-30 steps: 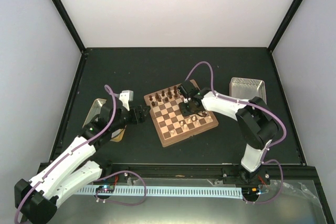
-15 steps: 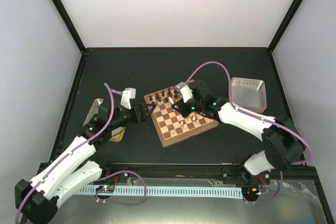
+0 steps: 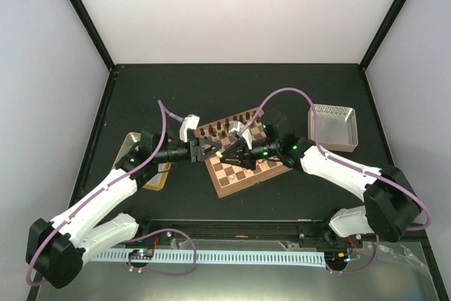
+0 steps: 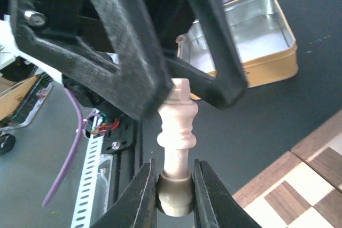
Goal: Set up the chess pieces on the board
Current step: Place the chess piece on the chessboard.
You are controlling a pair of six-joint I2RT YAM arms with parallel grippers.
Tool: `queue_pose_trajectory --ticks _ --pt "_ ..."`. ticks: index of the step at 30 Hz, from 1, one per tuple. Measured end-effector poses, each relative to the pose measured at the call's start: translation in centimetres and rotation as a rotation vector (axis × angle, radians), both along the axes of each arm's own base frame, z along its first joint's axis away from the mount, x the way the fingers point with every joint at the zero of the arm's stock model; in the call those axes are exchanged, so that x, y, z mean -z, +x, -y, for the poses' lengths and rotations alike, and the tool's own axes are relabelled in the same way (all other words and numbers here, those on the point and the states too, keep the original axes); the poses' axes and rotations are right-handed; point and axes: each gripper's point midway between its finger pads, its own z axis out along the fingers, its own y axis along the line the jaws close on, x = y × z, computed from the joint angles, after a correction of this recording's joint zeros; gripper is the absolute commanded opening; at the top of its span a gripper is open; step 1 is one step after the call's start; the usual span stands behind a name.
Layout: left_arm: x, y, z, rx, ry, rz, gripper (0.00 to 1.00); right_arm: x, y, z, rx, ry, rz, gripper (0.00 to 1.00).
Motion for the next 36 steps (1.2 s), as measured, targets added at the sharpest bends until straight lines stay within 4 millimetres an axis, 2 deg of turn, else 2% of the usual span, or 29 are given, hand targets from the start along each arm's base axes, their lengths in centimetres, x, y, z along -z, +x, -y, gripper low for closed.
queue_pose_trajectory --ticks 2,4,9,11,16,20,23,26,31,36 --pt "-0.1 -0.3 0.5 0.040 -0.009 -0.009 0.29 -0.3 -0.4 -0.1 -0.022 0.012 0.000 0.09" --pt "-0.3 -0.6 0.8 0.074 -0.015 -0.009 0.25 -0.6 -0.7 0.0 -0.033 0.021 0.002 0.09" --pt "-0.5 -1.2 1.1 0.122 -0.023 0.001 0.27 -1.1 -0.8 0.0 -0.034 0.031 0.009 0.09" --pt "-0.6 -1.4 1.2 0.136 -0.025 0.006 0.25 -1.2 -0.8 0.0 -0.033 0.033 0.011 0.09" --pt "-0.4 -1.5 1.1 0.146 -0.018 0.014 0.08 -1.2 -0.9 0.0 -0.034 0.035 0.007 0.12" --pt "-0.4 -1.6 1.1 0.156 -0.016 0.024 0.05 -1.2 -0.8 -0.1 -0.027 0.032 0.004 0.29" --pt "-0.4 -1.6 1.1 0.156 -0.013 0.032 0.05 -1.0 -0.4 0.0 0.012 0.015 -0.010 0.46" --pt "-0.1 -1.3 0.9 0.137 0.009 0.038 0.05 -0.7 0.6 0.4 0.090 -0.009 -0.008 0.55" --pt "0.8 -0.5 0.4 0.071 0.078 0.063 0.05 0.5 1.9 3.1 0.297 -0.066 0.005 0.57" --pt "1.0 0.3 1.2 0.024 0.154 0.112 0.05 0.8 5.0 8.5 0.689 -0.141 0.034 0.56"
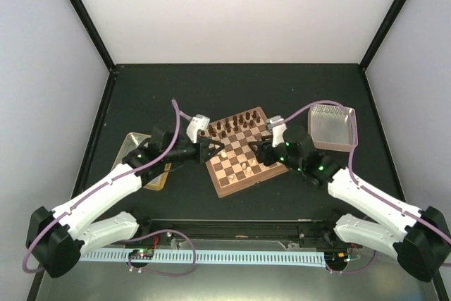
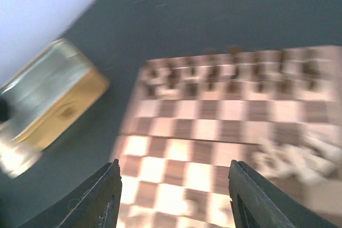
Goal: Set up the chess pieces on the board
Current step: Place the chess piece on the chessboard.
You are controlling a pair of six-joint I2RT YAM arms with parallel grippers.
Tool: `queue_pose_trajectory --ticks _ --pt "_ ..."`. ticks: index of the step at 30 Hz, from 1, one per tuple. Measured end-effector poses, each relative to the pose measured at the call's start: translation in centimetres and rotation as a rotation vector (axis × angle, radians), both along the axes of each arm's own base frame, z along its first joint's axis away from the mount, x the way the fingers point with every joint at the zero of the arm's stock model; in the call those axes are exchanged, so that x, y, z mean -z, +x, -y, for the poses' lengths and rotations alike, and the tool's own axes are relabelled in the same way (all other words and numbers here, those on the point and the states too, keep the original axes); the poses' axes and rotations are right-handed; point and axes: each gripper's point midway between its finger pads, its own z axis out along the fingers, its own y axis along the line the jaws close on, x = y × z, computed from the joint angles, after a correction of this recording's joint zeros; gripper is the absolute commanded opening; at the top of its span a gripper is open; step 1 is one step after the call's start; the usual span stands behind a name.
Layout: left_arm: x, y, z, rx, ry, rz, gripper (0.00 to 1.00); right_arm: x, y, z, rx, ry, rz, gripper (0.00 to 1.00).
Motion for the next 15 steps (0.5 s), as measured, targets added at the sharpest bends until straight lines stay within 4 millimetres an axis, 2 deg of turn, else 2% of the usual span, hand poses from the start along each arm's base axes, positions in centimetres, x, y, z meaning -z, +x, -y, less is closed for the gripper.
queue_pose_trajectory --ticks 4,7,11,15 --pt "0.7 0.5 2.1 0.001 0.081 0.039 0.05 0.5 2.3 5.8 0.364 -0.072 -0.021 0.56" --pt "1.5 0.7 4.5 0.021 0.149 0.073 0.05 1.1 2.6 9.9 0.583 -0.112 -0.046 0.56" --pt "3.2 0.7 7.2 0.051 0.232 0.111 0.06 0.6 2.1 13.4 0.757 -0.088 -0.044 0.56" --pt "5.9 0.2 9.5 0.102 0.313 0.130 0.07 0.2 1.2 15.6 0.847 -0.038 -0.029 0.56"
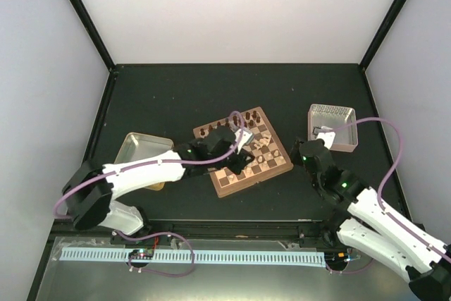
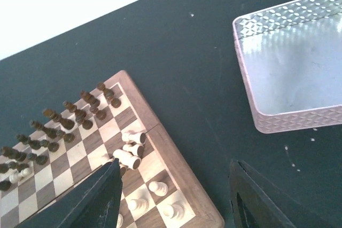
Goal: Set up the chess pieces on the board
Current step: Place the chess piece on the chessboard.
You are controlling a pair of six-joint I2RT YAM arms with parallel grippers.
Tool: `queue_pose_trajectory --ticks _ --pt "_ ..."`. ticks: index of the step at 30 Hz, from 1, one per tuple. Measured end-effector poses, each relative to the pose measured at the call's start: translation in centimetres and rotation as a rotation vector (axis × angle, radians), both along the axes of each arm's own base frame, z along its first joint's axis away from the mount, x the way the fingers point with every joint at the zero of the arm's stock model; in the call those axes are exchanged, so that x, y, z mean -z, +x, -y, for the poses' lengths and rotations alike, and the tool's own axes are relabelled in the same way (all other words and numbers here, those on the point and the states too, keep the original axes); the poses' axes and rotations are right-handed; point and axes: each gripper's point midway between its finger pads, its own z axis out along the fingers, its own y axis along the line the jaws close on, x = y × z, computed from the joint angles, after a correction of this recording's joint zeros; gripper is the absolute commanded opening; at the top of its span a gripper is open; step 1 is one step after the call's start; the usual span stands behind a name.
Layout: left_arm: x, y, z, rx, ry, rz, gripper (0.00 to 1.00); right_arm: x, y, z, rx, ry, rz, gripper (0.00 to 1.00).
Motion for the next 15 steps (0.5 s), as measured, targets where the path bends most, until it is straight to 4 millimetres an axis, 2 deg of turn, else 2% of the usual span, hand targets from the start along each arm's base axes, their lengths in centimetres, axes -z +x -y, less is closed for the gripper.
queue_pose_trajectory --ticks 4,7,15 --pt "2.7 -0.8 1.8 0.052 0.076 0.008 0.08 0.2 -0.6 1.3 0.044 0.015 0.015 0.56" --pt "3.9 -1.2 2.8 0.077 0.111 0.018 0.09 0.6 -0.7 1.6 0.055 0.014 0.012 0.57" --pt "5.7 -1.0 4.1 0.096 0.155 0.059 0.09 1.2 -0.6 1.6 0.061 0.008 -0.004 0.57"
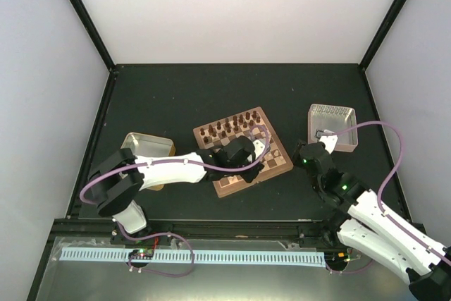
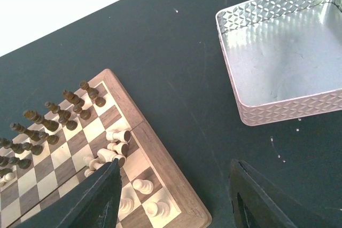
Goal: Set up the chess pieces on the board
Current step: Place the chess piece on the chessboard.
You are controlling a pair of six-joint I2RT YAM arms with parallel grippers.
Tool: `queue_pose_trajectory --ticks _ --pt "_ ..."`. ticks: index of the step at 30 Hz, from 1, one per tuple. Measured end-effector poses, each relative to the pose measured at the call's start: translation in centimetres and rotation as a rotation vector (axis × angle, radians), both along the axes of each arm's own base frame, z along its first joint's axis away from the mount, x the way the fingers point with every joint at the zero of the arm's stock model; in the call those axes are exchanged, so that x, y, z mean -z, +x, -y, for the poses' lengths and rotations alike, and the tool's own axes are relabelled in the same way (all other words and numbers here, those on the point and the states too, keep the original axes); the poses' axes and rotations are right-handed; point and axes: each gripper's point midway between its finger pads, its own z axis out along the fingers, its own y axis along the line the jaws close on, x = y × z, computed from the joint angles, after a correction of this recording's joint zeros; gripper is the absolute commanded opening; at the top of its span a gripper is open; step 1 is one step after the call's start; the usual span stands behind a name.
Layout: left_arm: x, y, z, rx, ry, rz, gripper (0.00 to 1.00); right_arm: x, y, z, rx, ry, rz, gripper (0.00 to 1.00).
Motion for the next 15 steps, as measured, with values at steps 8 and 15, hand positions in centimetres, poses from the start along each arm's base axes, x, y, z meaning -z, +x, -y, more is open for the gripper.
queue_pose_trajectory --ticks 8,15 --pt "0.4 1.0 0.5 -0.020 -0.010 0.048 0.10 0.2 0.0 0.0 0.001 0.003 -0.001 0.57" --pt "0.9 1.6 0.7 -0.035 -0.008 0.067 0.12 0.2 0.1 0.0 -0.001 0.005 -0.002 0.57"
